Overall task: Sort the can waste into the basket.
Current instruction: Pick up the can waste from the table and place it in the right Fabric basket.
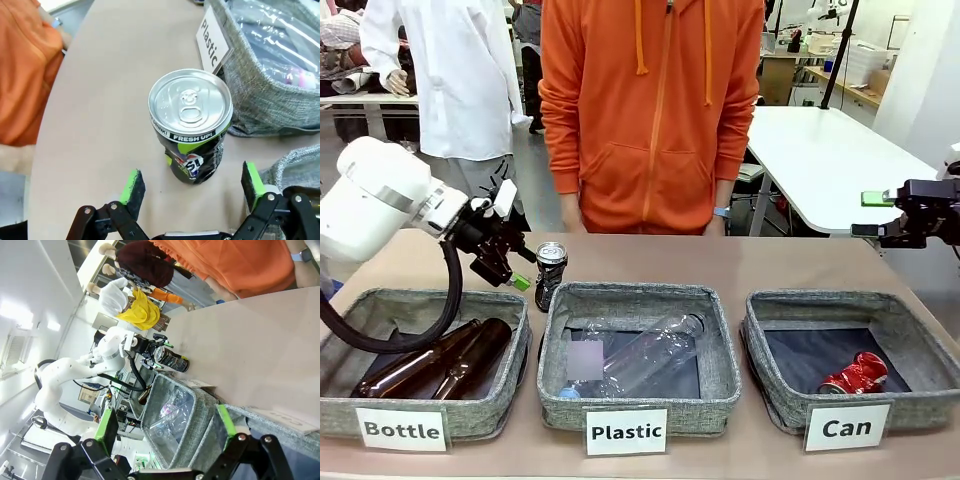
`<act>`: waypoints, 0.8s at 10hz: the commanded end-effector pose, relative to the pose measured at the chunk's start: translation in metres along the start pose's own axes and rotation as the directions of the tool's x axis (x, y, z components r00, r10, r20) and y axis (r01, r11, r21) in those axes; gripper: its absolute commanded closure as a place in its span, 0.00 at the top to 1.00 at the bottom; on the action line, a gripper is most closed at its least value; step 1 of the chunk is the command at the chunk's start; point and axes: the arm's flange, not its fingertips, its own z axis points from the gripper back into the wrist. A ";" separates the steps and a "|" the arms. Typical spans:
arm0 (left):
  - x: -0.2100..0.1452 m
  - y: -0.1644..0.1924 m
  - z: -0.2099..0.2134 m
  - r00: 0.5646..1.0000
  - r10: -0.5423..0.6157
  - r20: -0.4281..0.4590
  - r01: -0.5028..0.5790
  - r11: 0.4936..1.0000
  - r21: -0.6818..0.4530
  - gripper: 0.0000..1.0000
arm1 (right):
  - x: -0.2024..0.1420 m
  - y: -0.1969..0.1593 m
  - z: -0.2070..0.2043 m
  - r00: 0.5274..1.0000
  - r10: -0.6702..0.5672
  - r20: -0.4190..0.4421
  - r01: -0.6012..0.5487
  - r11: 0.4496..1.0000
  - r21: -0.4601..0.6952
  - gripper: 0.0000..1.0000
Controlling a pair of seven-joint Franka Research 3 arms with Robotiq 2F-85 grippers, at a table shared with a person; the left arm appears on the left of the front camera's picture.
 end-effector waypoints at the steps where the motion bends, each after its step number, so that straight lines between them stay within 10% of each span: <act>1: -0.001 0.011 -0.004 1.000 -0.007 0.029 0.008 1.000 -0.007 1.00 | 0.001 0.001 0.000 1.000 0.023 0.006 -0.023 1.000 0.001 1.00; 8: 0.003 0.015 -0.041 0.998 -0.013 0.061 0.015 0.999 -0.029 1.00 | 0.001 0.001 0.000 1.000 0.023 0.006 -0.023 1.000 0.001 1.00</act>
